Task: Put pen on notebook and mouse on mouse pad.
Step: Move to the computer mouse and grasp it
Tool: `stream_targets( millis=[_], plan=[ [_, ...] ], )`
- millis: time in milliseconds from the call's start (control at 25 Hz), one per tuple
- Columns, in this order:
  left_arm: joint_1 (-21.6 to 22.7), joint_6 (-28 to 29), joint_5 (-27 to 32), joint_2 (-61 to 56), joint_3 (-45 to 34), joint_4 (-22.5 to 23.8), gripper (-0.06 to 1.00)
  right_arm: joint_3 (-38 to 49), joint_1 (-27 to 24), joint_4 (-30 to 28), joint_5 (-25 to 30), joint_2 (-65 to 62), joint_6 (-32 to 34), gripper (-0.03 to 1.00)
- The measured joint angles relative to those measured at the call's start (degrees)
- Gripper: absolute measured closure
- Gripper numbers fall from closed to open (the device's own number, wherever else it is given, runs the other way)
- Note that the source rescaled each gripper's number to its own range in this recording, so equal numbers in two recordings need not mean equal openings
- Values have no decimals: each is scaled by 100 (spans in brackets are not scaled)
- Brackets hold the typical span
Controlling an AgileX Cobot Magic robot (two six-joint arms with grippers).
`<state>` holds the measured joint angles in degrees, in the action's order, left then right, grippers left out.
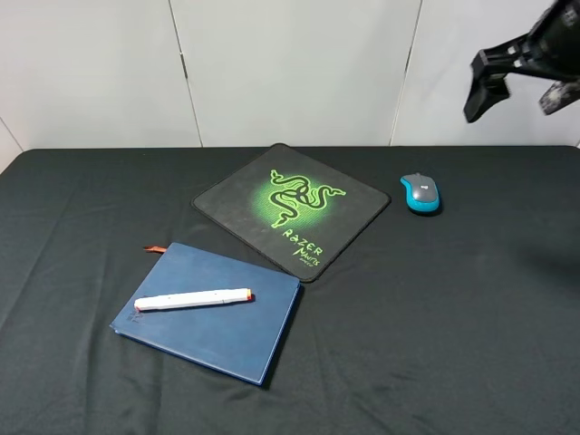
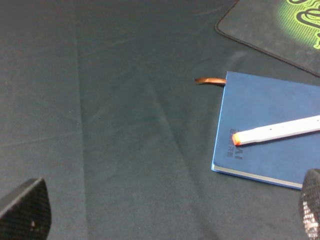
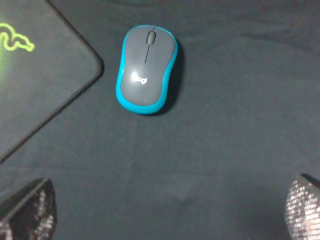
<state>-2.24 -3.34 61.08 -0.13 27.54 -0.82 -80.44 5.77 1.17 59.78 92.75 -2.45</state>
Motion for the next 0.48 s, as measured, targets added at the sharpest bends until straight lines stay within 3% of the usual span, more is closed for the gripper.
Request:
stream_targets(
  millis=[480],
  plan=[
    [0, 0, 0, 0, 0, -5, -5, -811, 0, 30, 148, 1376, 56, -3]
  ],
)
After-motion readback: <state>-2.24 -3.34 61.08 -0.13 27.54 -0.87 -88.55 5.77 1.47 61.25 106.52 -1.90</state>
